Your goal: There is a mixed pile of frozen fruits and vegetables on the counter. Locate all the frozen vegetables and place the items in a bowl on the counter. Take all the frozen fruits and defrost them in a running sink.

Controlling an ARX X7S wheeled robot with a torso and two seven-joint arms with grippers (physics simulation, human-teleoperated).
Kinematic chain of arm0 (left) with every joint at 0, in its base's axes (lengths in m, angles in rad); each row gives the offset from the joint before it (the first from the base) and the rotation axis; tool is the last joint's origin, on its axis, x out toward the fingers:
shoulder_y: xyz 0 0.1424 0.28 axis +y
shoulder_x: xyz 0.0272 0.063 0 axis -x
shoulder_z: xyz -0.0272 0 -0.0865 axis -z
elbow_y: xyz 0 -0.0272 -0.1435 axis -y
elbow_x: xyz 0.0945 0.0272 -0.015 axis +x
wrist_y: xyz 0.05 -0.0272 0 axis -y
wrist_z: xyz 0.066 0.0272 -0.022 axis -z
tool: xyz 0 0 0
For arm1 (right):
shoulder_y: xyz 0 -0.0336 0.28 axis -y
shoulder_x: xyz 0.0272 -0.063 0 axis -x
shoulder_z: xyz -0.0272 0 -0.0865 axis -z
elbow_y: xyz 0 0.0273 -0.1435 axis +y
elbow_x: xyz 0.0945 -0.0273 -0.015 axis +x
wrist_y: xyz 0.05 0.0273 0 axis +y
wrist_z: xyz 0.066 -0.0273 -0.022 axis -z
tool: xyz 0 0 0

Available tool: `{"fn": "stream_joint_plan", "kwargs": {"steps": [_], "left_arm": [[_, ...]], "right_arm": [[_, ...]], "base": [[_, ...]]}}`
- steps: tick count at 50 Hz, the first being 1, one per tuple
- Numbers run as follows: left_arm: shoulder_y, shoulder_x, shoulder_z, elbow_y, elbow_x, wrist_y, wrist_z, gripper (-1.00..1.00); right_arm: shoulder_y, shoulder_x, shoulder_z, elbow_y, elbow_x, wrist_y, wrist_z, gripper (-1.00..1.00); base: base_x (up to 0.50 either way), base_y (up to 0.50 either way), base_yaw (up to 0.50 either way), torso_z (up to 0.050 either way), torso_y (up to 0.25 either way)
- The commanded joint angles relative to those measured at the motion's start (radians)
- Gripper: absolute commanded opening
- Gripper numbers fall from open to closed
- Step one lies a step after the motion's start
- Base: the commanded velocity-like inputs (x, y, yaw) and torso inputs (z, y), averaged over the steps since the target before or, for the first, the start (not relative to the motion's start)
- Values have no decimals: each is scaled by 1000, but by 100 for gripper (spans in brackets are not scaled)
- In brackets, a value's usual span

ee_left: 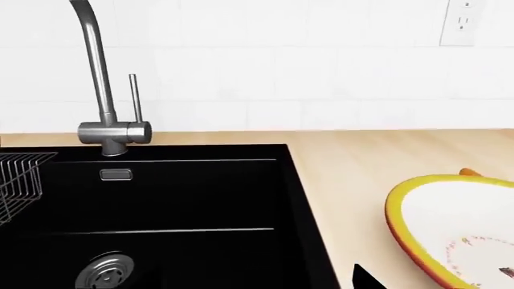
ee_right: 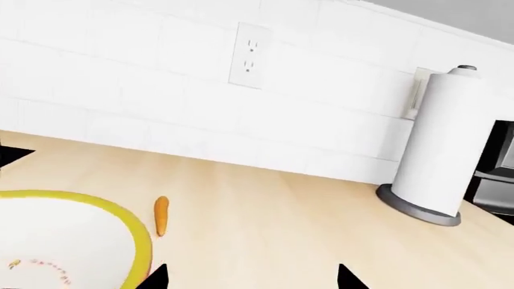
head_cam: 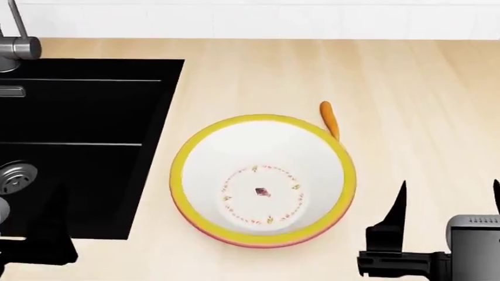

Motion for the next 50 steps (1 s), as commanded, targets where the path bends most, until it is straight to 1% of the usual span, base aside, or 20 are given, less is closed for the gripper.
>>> {"fn": "stream_joint_plan", "kwargs": {"steps": [1, 6, 9, 19, 21, 25, 26, 28, 31, 35, 39, 41, 43, 44, 45, 46, 47, 48, 50], "left_arm": [[-8, -10, 4, 4, -4, -10, -5, 100], [8, -19, -9, 32, -18, -21, -9, 100], [-3, -15, 5, 28, -13, -23, -15, 100], [9, -21, -2, 32, -26, -21, -9, 100], [12, -25, -8, 36, -31, -24, -9, 100], [7, -26, -27, 33, -44, -32, -13, 100], [10, -29, -31, 40, -49, -36, -14, 100], [0, -27, -29, 46, -54, -48, -21, 100], [-2, -30, -31, 56, -63, -67, -30, 100], [2, -38, -36, 61, -70, -71, -28, 100], [-1, -35, -39, 58, -75, -72, -31, 100], [-14, -34, -27, 55, -67, -77, -40, 100], [-14, -38, -59, 77, -95, -95, -44, 100], [-12, -41, -60, 79, -95, -94, -43, 100], [-12, -37, -53, 72, -91, -88, -41, 100], [-7, -36, -44, 66, -84, -81, -39, 100], [-4, -36, -43, 66, -84, -79, -38, 100], [-7, -35, -36, 67, -83, -80, -39, 100], [-10, -48, -40, 90, -91, -93, -41, 100]], "right_arm": [[-4, 15, 32, -8, 17, 24, -4, 100], [-1, 17, 24, -17, 18, 28, -3, 100], [-2, 22, 20, -21, 18, 31, -5, 100], [-7, 28, 2, -16, 15, 27, -6, 100], [-3, 24, -18, 3, 11, 18, -9, 100], [58, 35, -69, 6, 18, 91, -13, 100], [92, 47, -87, 5, 15, 130, -8, 100], [143, 42, -72, 8, 45, 171, -22, 100], [254, 40, -76, 32, 90, 290, -40, 100], [415, 40, -93, 126, 137, 407, -76, 100], [537, 80, -180, 191, 159, 489, -124, 100], [605, 61, -175, 270, 177, 543, -140, 100], [661, 71, -219, 329, 195, 569, -179, 100], [701, 44, -196, 379, 207, 611, -181, 100], [755, 54, -249, 435, 206, 617, -204, 100], [820, 31, -251, 517, 223, 650, -230, 100], [849, 25, -260, 559, 220, 647, -237, 100], [892, 33, -313, 625, 211, 634, -260, 100], [960, 27, -374, 746, 200, 595, -303, 100]], "base": [[500, -70, 0, 0, 0], [500, -73, 0, 0, 0], [500, -77, 0, 0, 5], [486, -50, 0, 0, 0], [84, 0, 0, 0, 5], [0, 0, 0, 0, 0], [0, 0, 0, 0, 0], [0, 0, 0, 0, 0], [0, 0, 0, 0, 0], [0, 0, 0, 0, 0], [0, 0, 0, 0, 0], [0, 0, 0, 0, 0], [0, 0, 0, 0, 0], [0, 0, 0, 0, 0], [0, 0, 0, 0, 0], [0, 0, 0, 0, 0], [0, 0, 0, 0, 0], [0, 0, 0, 0, 0], [0, 0, 0, 0, 0]]}}
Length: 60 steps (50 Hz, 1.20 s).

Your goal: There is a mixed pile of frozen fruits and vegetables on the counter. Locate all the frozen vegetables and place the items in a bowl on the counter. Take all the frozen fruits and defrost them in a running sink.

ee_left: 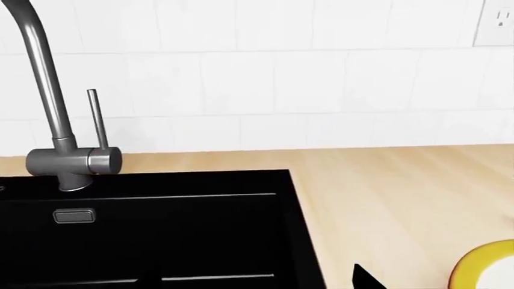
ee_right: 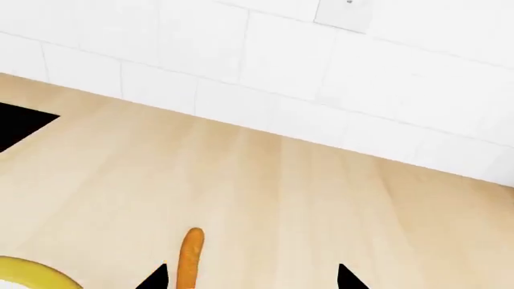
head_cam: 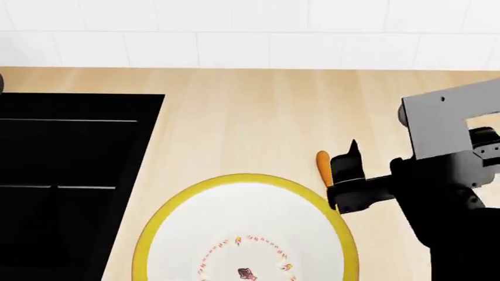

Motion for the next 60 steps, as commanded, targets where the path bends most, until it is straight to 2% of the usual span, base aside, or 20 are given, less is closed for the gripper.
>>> {"fn": "stream_joint_plan", "kwargs": {"steps": [1, 5, 8, 11, 15, 25, 35, 44, 49, 51, 60], "left_arm": [[-4, -15, -19, 37, -33, -28, -7, 100], [-6, -10, -43, 27, -47, -27, -9, 100], [-5, -13, -44, 24, -48, -25, -8, 100], [-2, -12, -41, 17, -45, -19, -6, 100], [-3, -9, -46, 11, -53, -18, -4, 100], [-11, -8, -30, -3, -50, -15, -6, 100], [7, -12, -36, 10, -64, -13, -3, 100], [37, -10, -45, -4, -64, 26, 19, 100], [2, 6, -30, -15, -71, 20, 11, 100], [38, -1, -31, -8, -47, 86, 47, 100], [45, -14, -42, 14, -42, 123, 66, 100]], "right_arm": [[392, -15, -223, 457, 33, 88, -173, 100], [520, -66, -352, 794, -21, -33, -270, 100], [608, -132, -331, 1038, -24, -66, -296, 100], [679, -180, -381, 1220, -58, -145, -340, 100], [826, -304, -424, 1685, -118, -350, -421, 100], [739, -325, -186, 1694, -263, -324, -315, 100], [709, -342, -36, 1695, -375, -333, -275, 100], [736, -368, 33, 1695, -401, -335, -260, 100], [745, -376, 59, 1695, -412, -380, -236, 100], [745, -378, 65, 1695, -414, -400, -227, 100], [741, -378, 78, 1695, -422, -472, -201, 100]], "base": [[0, 0, 0, 0, 0], [0, 0, 0, 0, 0], [0, 0, 0, 0, 0], [0, 0, 0, 0, 0], [0, 0, 0, 0, 0], [0, 0, 0, 0, 0], [0, 0, 0, 0, 0], [0, 0, 0, 0, 0], [0, 0, 0, 0, 0], [0, 0, 0, 0, 0], [0, 0, 0, 0, 0]]}}
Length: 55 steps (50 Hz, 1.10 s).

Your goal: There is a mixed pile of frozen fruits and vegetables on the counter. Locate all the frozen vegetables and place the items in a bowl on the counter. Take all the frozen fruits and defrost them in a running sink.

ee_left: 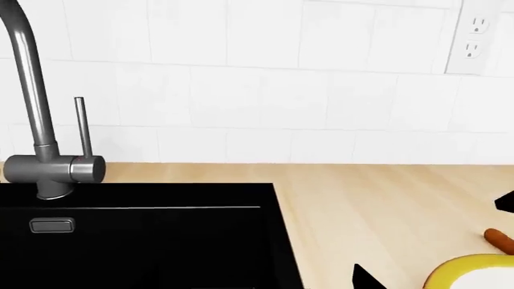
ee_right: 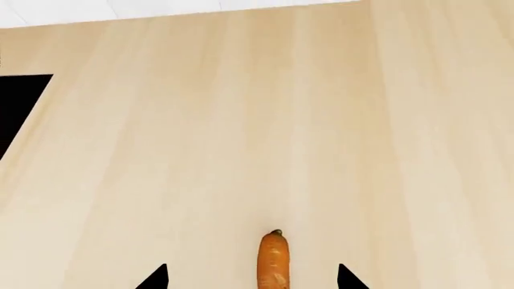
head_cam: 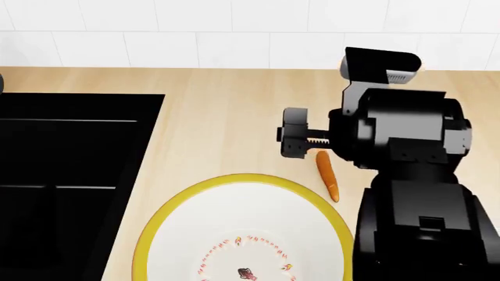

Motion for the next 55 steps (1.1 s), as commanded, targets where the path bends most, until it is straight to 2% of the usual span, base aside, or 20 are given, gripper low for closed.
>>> {"fn": "stream_joint_plan", "kwargs": {"steps": [1, 12, 21, 34, 42, 43, 55], "left_arm": [[14, -10, -8, 12, 10, 53, 26, 100], [3, -24, 12, 18, 24, 56, 24, 100], [10, -34, -5, 32, -4, 46, 27, 100], [13, -37, 5, 28, -1, 53, 27, 100], [11, -28, -30, 28, -33, 46, 11, 100], [5, -26, -25, 25, -32, 44, 8, 100], [13, -33, -29, 28, -42, 42, 6, 100]], "right_arm": [[6, -10, 33, 9, -24, -73, 30, 100], [5, -17, -20, 9, -30, -92, 20, 100], [-1, -21, -35, 9, -27, -91, 11, 100], [14, -9, 54, 9, -6, -137, 114, 100], [17, -13, 21, 9, -36, -129, 82, 100], [20, -15, 11, 9, -38, -130, 77, -100], [105, -8, 6, 9, -28, -162, 73, -100]], "base": [[0, 0, 0, 0, 0], [0, 0, 0, 1, -30], [0, 0, 0, 11, -172], [0, 0, 0, 11, -174], [0, 0, 0, 3, -21], [0, 0, 0, 0, 0], [0, 0, 0, 0, 0]]}}
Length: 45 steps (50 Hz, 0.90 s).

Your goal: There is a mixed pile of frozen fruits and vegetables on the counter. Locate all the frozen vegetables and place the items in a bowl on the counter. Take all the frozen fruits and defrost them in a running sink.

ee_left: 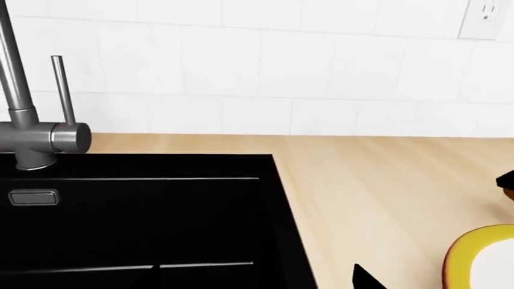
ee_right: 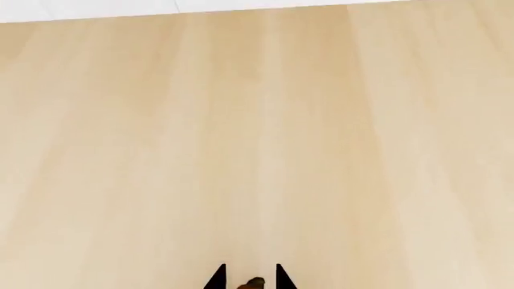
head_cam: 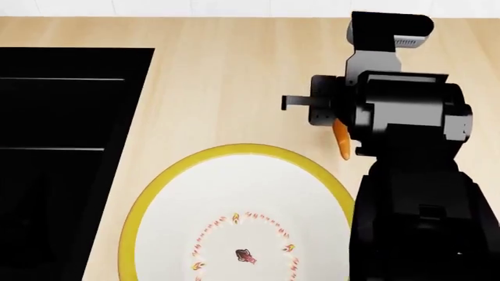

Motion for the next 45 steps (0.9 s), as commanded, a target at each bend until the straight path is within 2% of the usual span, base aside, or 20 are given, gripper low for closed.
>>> {"fn": "stream_joint_plan", "kwargs": {"steps": [1, 6, 9, 10, 12, 17, 19, 20, 21, 23, 27, 31, 34, 36, 39, 45], "left_arm": [[5, -5, -10, 2, -14, -2, -4, 100], [7, -7, -13, 3, -18, -3, -6, 100], [9, -5, -3, -6, -7, 6, -4, 100], [6, -3, 5, -8, -3, 7, -5, 100], [-2, -1, 13, -2, -4, -2, -13, 100], [7, -2, 7, -7, -4, 6, -12, 100], [-1, 1, 16, -6, -3, 1, -17, 100], [-7, 0, 17, -7, -4, -2, -19, 100], [-11, -1, 13, -8, -7, -3, -21, 100], [-1, -6, 1, -5, -13, 1, -17, 100], [9, -8, 0, 2, -13, 5, -17, 100], [3, -11, 1, 4, -16, 0, -21, 100], [-1, -9, 9, -6, -8, 5, -22, 100], [6, -11, 9, -6, -7, 9, -18, 100], [-3, -9, 24, -14, 4, 11, -20, 100], [6, -18, -4, -4, -17, 6, -23, 100]], "right_arm": [[71, 2, -19, 0, -9, -30, -19, -100], [132, 2, -22, -1, 0, -21, -79, -100], [137, -15, -76, -56, -23, -6, -173, -100], [99, -14, -80, -166, -22, 59, -184, -100], [-63, 0, -123, -466, -16, 359, -246, -100], [-227, 30, -173, -1197, 28, 709, -317, -100], [-250, 39, -173, -1295, 67, 779, -317, -100], [-254, 74, -178, -1307, 217, 779, -213, -100], [-249, 153, -178, -1317, 367, 779, -63, -100], [-251, 239, -178, -1345, 667, 778, 237, -100], [-258, 297, -161, -1367, 1267, 772, 837, -100], [-292, 345, -230, -1406, 1867, 713, 1082, -100], [-313, 381, -298, -1467, 2090, 642, 1193, -100], [-325, 393, -331, -1504, 2161, 605, 1235, -100], [-335, 399, -368, -1557, 2230, 568, 1273, -100], [-353, 404, -382, -1585, 2235, 564, 1276, -100]], "base": [[0, 0, 0, 0, 0], [0, 0, 0, 0, 0], [0, 0, 0, 0, 0], [0, 0, 0, 0, 0], [0, 0, 0, 0, 0], [0, 0, 0, 0, 0], [0, 0, 0, 0, 0], [0, 0, 0, 0, 0], [0, 0, 0, 0, 0], [0, 0, 0, 0, 0], [0, 0, 0, 0, 0], [0, 0, 0, 0, 0], [0, 0, 0, 0, 0], [0, 0, 0, 0, 0], [0, 0, 0, 0, 0], [0, 0, 0, 0, 0]]}}
